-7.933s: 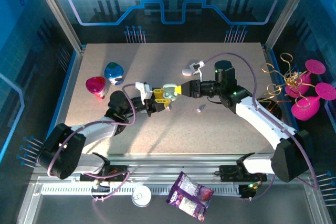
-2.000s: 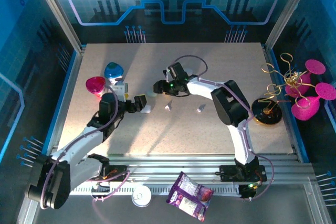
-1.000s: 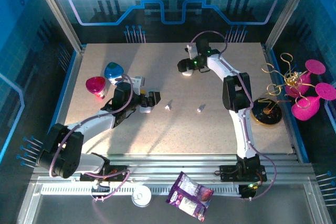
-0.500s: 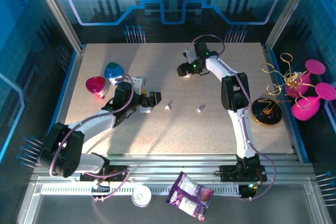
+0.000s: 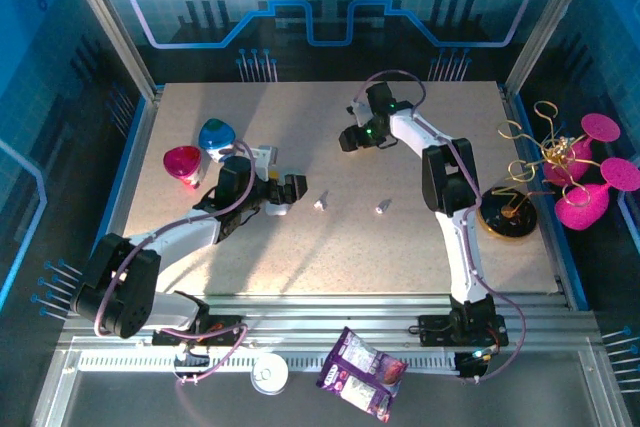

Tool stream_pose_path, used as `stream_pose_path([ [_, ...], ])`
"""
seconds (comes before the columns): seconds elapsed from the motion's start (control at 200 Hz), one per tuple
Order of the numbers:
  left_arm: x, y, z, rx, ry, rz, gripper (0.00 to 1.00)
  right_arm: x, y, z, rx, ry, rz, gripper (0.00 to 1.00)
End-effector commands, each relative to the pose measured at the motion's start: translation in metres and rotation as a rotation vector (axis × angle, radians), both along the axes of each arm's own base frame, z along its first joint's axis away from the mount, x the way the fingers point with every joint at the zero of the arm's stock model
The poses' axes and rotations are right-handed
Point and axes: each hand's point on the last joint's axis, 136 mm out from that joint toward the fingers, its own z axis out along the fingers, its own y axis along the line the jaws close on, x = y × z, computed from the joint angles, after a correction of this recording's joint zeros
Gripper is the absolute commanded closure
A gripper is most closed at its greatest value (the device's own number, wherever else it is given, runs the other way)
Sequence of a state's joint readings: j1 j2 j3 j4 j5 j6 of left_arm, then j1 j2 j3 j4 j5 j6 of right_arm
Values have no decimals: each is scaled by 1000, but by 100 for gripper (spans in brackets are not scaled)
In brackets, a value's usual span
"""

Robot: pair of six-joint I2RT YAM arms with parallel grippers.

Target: Insert the wireless bluetooth earbuds into the charging case

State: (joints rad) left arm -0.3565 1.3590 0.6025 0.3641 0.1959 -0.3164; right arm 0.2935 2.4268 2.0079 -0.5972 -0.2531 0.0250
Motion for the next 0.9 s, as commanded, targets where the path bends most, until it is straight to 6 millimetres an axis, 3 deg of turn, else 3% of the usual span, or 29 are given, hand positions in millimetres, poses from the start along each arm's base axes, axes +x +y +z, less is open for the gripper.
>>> stream_pose_path([
  [0.0, 3, 9, -2, 13, 34, 53, 1, -4, -1, 23, -27, -48, -4, 35],
  [0.105, 3, 35, -13, 44, 117, 163, 1, -7, -6, 23, -54, -57, -17, 29],
  [0.12, 2, 39, -16, 54, 130, 178, 1, -6, -5, 34, -50, -81, -18, 28],
  [0.275, -13, 64, -43, 175, 262, 247, 3, -20, 0, 58, -39, -150, -6, 18],
  [0.41, -29, 67, -69, 265, 425, 223, 4, -36, 6, 79, -22, -199, 8, 15],
  [0.54, -37, 64, -83, 366, 511, 216, 1, -53, 11, 93, -1, -225, 20, 14],
  [0.77, -33, 49, -100, 460, 554, 178, 2, -80, 11, 114, 58, -251, 20, 13],
  [0.895, -31, 43, -106, 517, 560, 171, 11, -92, 7, 116, 67, -253, 16, 13],
])
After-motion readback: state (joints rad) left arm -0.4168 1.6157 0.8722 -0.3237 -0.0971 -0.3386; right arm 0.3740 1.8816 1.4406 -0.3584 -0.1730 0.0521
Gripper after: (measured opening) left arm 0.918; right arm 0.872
